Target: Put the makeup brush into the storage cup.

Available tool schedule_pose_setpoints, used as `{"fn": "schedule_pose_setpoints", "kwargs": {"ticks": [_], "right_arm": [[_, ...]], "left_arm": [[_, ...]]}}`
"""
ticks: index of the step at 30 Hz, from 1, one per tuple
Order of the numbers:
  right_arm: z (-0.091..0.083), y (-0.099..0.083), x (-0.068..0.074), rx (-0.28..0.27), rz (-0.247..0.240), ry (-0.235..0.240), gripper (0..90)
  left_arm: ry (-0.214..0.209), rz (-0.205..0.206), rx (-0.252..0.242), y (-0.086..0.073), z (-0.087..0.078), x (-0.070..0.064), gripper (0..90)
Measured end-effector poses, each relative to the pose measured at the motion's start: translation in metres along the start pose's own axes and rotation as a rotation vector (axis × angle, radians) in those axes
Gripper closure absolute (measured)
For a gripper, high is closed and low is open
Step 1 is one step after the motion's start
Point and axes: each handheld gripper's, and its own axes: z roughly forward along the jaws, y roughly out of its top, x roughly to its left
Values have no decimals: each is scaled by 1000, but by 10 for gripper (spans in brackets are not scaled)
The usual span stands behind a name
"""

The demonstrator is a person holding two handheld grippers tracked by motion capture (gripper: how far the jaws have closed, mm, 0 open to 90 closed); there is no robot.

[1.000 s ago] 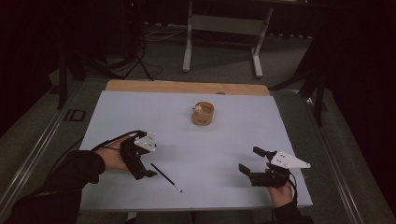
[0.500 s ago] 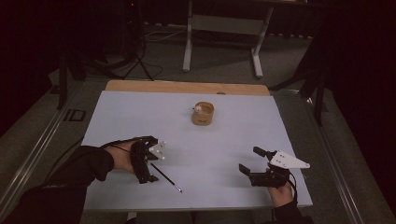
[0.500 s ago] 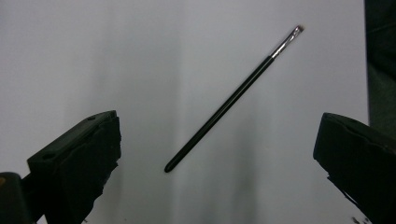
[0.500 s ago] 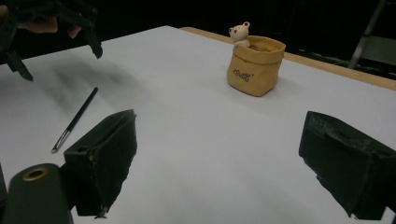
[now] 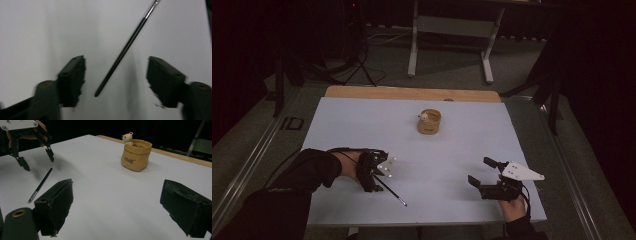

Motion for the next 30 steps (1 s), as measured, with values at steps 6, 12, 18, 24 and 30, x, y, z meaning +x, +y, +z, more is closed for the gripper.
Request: {"fn": "schedule_pose_setpoints", "kwargs": {"ticks": [6, 12, 18, 24, 30], "right_arm": [[0, 0, 0, 0, -1, 5, 111], [0, 0, 0, -1, 4, 8, 111], [0, 0, 0, -2, 1, 3, 111], [-1, 0, 0, -4, 1, 2, 112], [-2, 0, 0, -3, 4, -5, 111]], "left_arm": [[-9, 129, 20, -2, 5, -3, 460], [-36, 201, 38, -1, 9, 1, 590], [-55, 239, 59, 5, 16, 2, 629], [-98, 282, 116, 8, 28, 4, 708], [-147, 287, 155, 14, 32, 7, 785]]}}
